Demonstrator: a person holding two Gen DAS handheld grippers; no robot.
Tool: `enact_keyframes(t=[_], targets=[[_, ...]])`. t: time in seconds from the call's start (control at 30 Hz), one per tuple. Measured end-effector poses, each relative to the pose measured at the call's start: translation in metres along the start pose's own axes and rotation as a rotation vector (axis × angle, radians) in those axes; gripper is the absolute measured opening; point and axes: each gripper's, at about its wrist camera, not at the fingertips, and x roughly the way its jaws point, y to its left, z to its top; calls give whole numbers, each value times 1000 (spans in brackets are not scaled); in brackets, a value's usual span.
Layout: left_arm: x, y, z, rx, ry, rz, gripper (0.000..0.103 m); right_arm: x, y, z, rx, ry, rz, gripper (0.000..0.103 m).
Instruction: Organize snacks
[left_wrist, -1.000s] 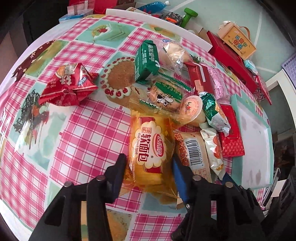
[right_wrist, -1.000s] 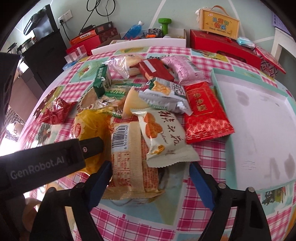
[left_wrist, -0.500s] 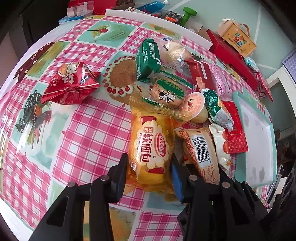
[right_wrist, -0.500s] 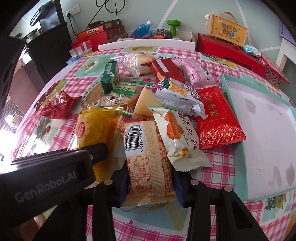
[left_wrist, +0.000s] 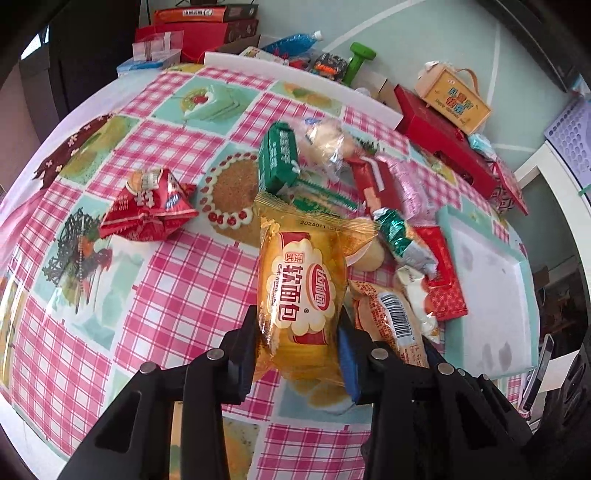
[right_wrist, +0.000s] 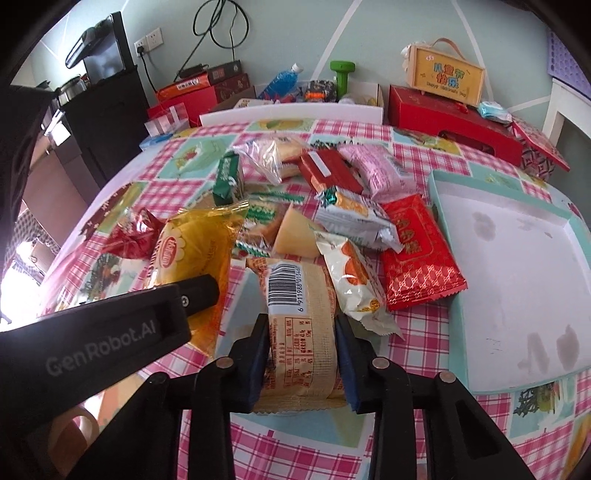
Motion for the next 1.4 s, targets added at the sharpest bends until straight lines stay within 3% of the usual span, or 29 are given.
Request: enact_keyframes(t=[0.33, 0.43, 0.57, 0.8, 1.0, 1.1, 1.17, 1.2, 1.4], targets=[[-23, -2, 4, -19, -89, -22, 39, -28, -5, 7, 21, -79, 14, 32], [-25, -4, 4, -17, -100, -22, 39, -31, -8, 8, 24, -85, 10, 23], [-18, -4, 2, -18, -69, -3, 39, -22, -9, 7, 18, -38, 17, 23], [4, 9, -8, -54, 49, 23, 39, -11, -15, -5, 36, 54, 36, 23], [6, 12, -18, -49, 75, 33, 39, -18, -30, -13, 83, 65, 39, 24], [8, 12, -27, -37, 96, 15, 39, -23, -35, -16, 87, 74, 36, 32], [8, 13, -32, -40, 112, 0, 39, -25, -37, -18, 88, 84, 41, 54], [8, 15, -33, -51, 117, -17, 39, -27, -38, -18, 90, 85, 42, 58], [5, 23, -33, -83, 113, -43, 39, -25, -25, -24, -26, 138, 43, 61]])
